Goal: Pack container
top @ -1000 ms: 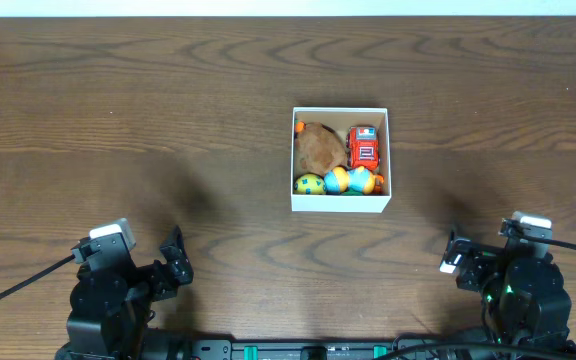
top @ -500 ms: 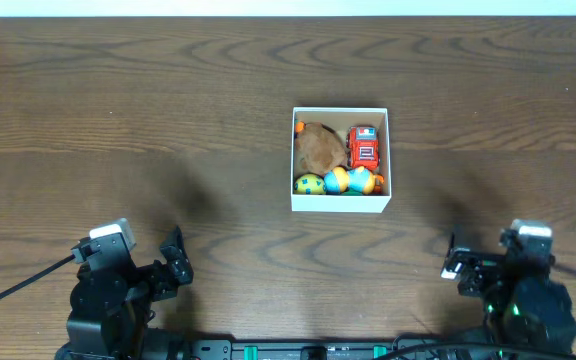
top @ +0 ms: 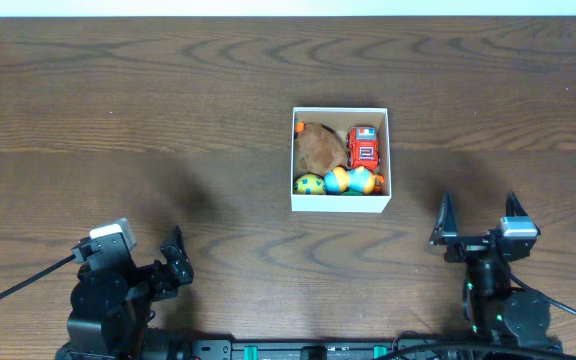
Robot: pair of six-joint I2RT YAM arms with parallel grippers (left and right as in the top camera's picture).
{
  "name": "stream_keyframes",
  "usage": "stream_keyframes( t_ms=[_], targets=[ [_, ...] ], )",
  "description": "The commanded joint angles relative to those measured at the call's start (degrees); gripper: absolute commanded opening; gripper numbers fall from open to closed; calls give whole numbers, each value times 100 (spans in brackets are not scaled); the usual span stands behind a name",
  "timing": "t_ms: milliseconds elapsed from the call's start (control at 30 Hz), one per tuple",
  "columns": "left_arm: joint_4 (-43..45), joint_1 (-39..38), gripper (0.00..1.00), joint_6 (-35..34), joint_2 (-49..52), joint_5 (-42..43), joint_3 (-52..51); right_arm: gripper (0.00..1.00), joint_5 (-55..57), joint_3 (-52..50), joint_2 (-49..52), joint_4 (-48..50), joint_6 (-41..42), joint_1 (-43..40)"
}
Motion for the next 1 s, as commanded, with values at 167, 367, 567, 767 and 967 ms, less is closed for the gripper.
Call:
stream_keyframes(
  t_ms=[167, 367, 567, 767, 967],
  targets=[
    [2, 20, 98, 11, -17, -7, -7, 99, 61, -717, -72, -13, -28, -221],
    [2, 20, 98, 11, -17, -7, -7, 99, -326, -717, -70, -35, 20, -210],
    [2, 20, 98, 11, -17, -7, -7, 99, -326, -717, -70, -35, 20, -210],
    [2, 20, 98, 11, -17, -7, -7, 99, -326, -717, -70, -35, 20, -210],
    [2, 20, 98, 11, -17, -7, -7, 99, -326, -717, -72, -35, 20, -210]
  ],
)
